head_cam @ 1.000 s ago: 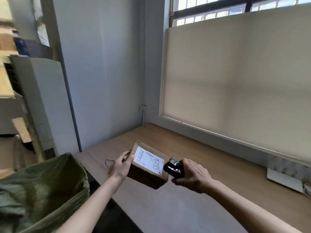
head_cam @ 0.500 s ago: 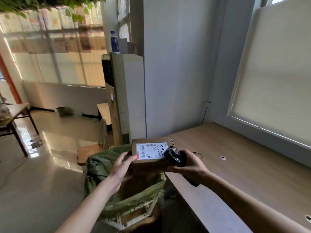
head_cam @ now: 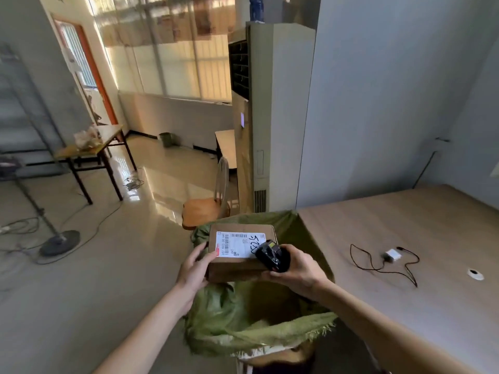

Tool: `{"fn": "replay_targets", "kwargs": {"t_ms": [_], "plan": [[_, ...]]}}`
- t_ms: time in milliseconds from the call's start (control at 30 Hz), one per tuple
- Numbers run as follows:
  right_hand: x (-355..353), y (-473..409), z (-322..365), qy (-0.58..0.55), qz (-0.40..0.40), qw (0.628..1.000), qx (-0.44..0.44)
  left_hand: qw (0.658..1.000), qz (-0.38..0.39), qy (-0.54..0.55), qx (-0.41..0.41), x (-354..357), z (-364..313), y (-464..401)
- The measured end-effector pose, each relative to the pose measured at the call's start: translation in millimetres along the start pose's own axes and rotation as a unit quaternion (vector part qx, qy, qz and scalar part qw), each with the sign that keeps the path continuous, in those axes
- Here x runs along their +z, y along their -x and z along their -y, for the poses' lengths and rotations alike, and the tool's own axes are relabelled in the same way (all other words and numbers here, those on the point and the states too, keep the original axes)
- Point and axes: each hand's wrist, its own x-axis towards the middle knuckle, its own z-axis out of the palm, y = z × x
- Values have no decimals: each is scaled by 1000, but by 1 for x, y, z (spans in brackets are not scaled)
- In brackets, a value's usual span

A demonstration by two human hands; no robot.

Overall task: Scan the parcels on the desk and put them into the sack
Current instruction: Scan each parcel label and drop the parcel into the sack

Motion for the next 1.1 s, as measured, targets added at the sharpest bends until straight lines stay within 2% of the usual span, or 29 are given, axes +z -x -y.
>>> {"fn": "replay_targets", "kwargs": {"t_ms": [200,433,600,767,933,1100], "plan": [[56,-89,-54,33,66,996,46,998,-21,-31,-59,22,57,-84],[125,-138,-116,73,134,983,97,989,-26,-69,-130,33,143,-154],[147,-157,-140,144,179,968,105,962,-15,-226,-150,27,182,-182],[138,-168,-135,175,167,967,81,948,15,-300,-104,25,164,-206],[95,-166,-109,224,118,966,50,939,60,-340,0,36,112,-216],[24,-134,-79,258,42,964,57,896,128,-410,110,68,39,-201]]}}
